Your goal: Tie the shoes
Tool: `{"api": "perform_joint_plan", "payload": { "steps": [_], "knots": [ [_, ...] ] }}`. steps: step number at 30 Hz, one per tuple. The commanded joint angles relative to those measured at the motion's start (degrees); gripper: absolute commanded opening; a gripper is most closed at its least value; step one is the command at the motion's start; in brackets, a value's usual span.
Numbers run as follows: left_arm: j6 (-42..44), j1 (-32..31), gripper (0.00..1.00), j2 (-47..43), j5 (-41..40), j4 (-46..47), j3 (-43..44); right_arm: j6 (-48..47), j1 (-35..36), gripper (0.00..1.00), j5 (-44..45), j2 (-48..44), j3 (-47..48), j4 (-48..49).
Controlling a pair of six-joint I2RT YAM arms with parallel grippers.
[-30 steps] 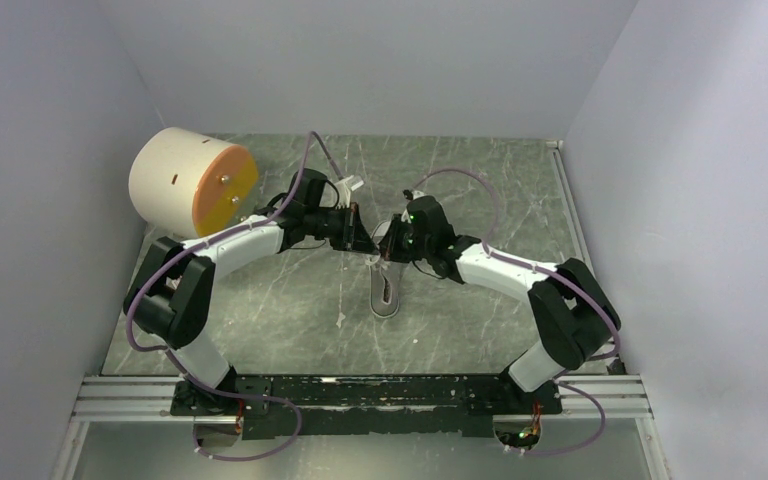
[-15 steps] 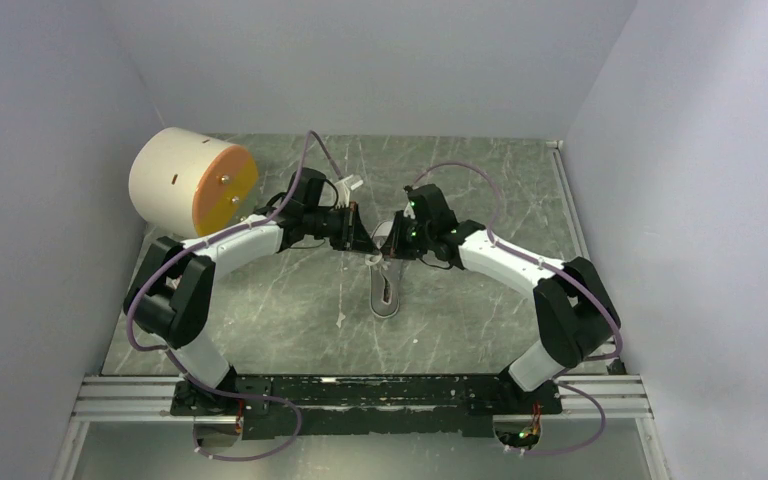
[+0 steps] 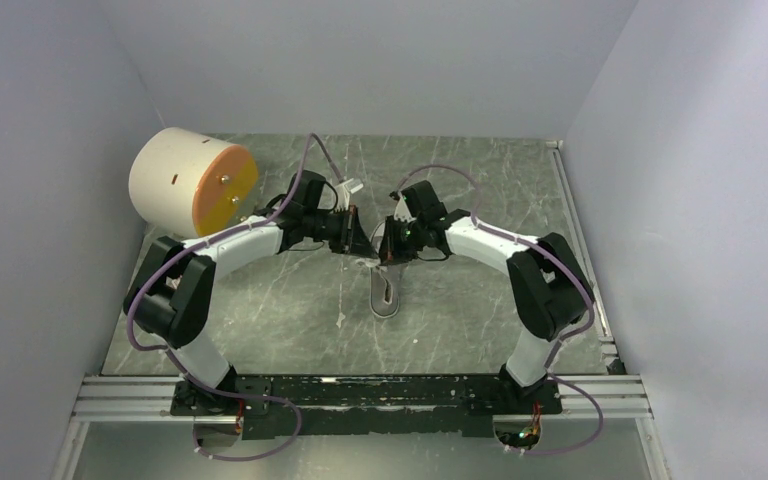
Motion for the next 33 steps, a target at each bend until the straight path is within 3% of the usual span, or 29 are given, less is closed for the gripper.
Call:
{"api": "perform_joint_plan", "payload": {
  "steps": [1, 11, 17, 23, 33],
  "knots": [
    [1.89, 0.52, 0.05, -0.17, 1.62, -2.36, 1.04, -2.87, -0.71, 0.0, -3.57, 1.85, 2.61, -2.65],
    [5.74, 0.51, 0.05, 2.86, 0.88, -6.95, 5.66, -7.1, -6.26, 0.0, -9.02, -1.58, 2.9, -10.04],
    [4.36, 0.51, 0.05, 2.72, 1.47, -5.14, 4.77, -6.18, -6.22, 0.0, -15.76, 0.8, 1.32, -7.16],
    [2.55, 0.51, 0.05, 1.18, 1.86, -2.86, 2.36, -5.04, -6.02, 0.0, -16.25, 3.51, 2.56, -4.35],
    [3.64, 0.51, 0.05, 4.7, 3.18, -3.52, 6.0, -9.86, -5.42, 0.0, -22.04, 7.06, 5.84, -11.68]
  ]
}}
